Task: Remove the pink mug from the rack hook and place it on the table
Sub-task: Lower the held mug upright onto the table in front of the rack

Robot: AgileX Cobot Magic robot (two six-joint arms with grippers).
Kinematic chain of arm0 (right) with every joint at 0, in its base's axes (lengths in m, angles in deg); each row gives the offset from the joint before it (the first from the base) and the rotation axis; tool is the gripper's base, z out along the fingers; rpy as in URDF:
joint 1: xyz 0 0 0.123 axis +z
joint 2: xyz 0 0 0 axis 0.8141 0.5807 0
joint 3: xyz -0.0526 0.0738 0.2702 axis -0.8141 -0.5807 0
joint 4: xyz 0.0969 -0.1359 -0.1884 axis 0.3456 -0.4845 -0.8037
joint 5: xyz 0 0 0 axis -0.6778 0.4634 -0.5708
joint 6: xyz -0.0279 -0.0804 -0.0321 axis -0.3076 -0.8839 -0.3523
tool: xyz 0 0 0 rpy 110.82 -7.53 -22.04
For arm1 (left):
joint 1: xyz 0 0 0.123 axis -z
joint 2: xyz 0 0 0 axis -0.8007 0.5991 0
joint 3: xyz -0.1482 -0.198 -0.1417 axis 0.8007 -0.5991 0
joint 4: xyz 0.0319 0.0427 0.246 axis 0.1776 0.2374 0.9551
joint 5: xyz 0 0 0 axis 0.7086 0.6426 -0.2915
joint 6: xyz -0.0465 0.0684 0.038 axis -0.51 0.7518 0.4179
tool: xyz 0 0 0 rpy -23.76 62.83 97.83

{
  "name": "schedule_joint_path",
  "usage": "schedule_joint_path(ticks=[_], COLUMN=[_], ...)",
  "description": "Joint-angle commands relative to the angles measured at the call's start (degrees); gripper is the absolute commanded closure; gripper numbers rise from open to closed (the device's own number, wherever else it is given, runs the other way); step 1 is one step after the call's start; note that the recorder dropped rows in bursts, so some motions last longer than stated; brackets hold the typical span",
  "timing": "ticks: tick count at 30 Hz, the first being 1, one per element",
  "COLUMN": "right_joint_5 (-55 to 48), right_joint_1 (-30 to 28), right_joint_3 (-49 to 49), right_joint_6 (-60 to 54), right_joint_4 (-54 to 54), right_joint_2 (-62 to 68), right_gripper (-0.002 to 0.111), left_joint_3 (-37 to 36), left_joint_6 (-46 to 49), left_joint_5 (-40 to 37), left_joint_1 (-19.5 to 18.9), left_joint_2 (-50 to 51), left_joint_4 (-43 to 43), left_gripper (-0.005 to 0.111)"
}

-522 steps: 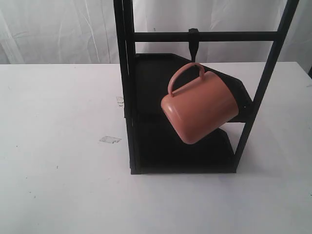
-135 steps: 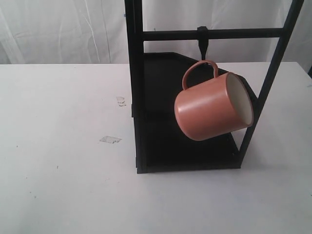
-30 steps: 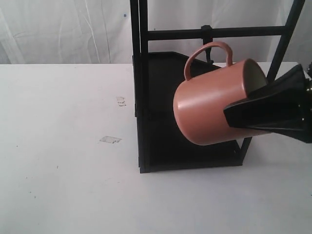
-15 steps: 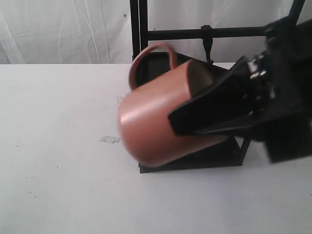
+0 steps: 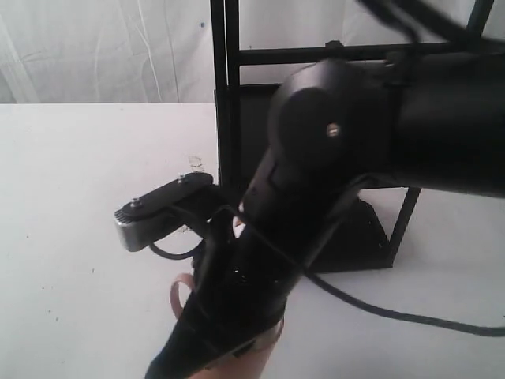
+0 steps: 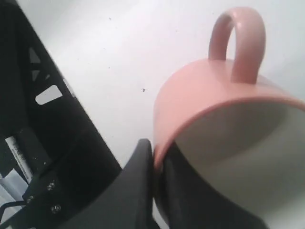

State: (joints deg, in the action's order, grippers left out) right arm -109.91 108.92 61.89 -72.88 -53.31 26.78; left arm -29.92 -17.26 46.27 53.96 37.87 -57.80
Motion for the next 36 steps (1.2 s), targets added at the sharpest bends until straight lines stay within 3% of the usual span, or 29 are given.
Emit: schedule_joint_path(ticks=[1,7,36], right_joint_5=[-0.44,2.62,4.94], right_joint_1=[0.5,0.5,0.5], right_joint_3=[5.51,7.87,7.64], right_joint_6=[2.39,8.59,9.67], right_joint_4=[-1.56,-8.65,-5.85], right_joint_2=[5.33,9.66,14.76], right_gripper=[0.108,0.108,0.108], left_joint_3=[-0.25,-0.25,-0.25], left_joint_6=[-0.18,-0.18,-0.18], left_joint_5=[-0.07,-0.07,-0.07], left_joint_1=[-0.08,-0.08,-0.08], left_joint_2=[-0.22,-0.22,-0.22], left_joint_4=[-0.3,-0.3,-0.3], left_gripper=[0.107,0.107,0.107])
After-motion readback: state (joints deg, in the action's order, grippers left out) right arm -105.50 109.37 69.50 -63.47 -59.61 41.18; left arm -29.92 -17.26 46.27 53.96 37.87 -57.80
